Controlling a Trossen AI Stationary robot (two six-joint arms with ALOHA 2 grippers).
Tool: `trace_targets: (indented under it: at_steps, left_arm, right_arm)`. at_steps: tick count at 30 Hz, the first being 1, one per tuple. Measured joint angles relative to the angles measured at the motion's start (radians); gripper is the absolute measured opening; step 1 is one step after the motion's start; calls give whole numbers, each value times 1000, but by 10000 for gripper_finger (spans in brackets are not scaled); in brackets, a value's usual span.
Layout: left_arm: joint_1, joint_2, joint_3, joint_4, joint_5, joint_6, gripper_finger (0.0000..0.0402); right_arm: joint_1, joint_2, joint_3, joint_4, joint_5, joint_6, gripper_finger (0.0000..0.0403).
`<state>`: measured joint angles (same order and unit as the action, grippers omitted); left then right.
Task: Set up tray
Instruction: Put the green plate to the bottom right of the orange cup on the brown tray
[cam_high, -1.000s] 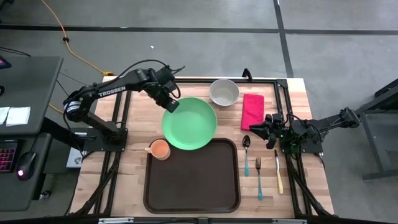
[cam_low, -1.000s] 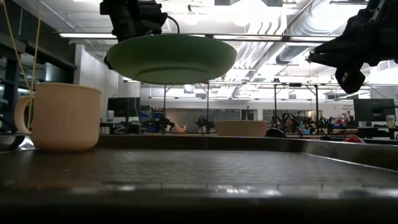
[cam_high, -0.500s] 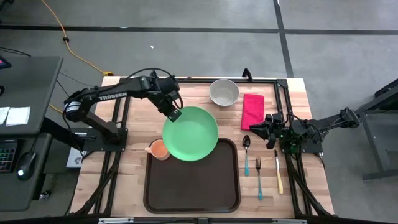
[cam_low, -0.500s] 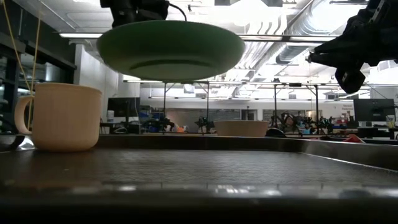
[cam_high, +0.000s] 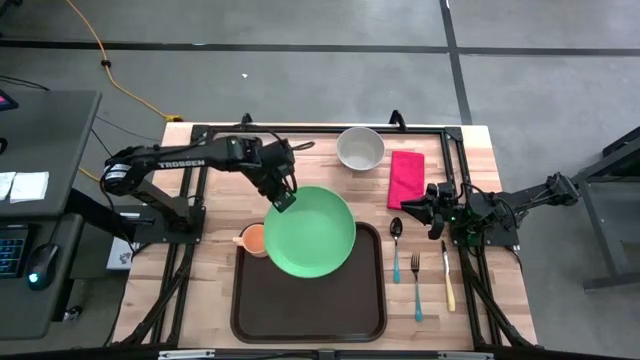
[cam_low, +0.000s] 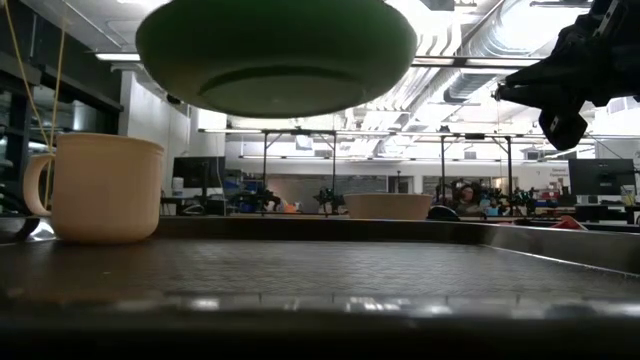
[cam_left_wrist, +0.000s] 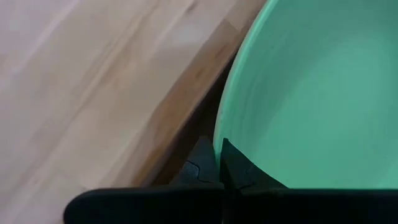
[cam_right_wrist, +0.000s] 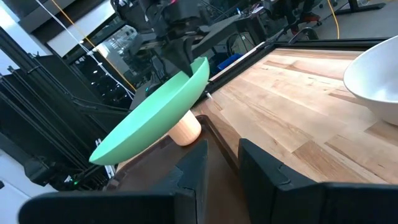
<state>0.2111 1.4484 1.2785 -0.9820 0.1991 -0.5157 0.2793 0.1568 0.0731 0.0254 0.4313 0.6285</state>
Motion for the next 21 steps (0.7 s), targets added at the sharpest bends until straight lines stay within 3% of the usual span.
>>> trace_targets:
  at_steps: [21]
  left_arm:
    - [-49,0,0,4,-14,-40,14]
  right_arm:
    - [0,0,0,0,0,0,67]
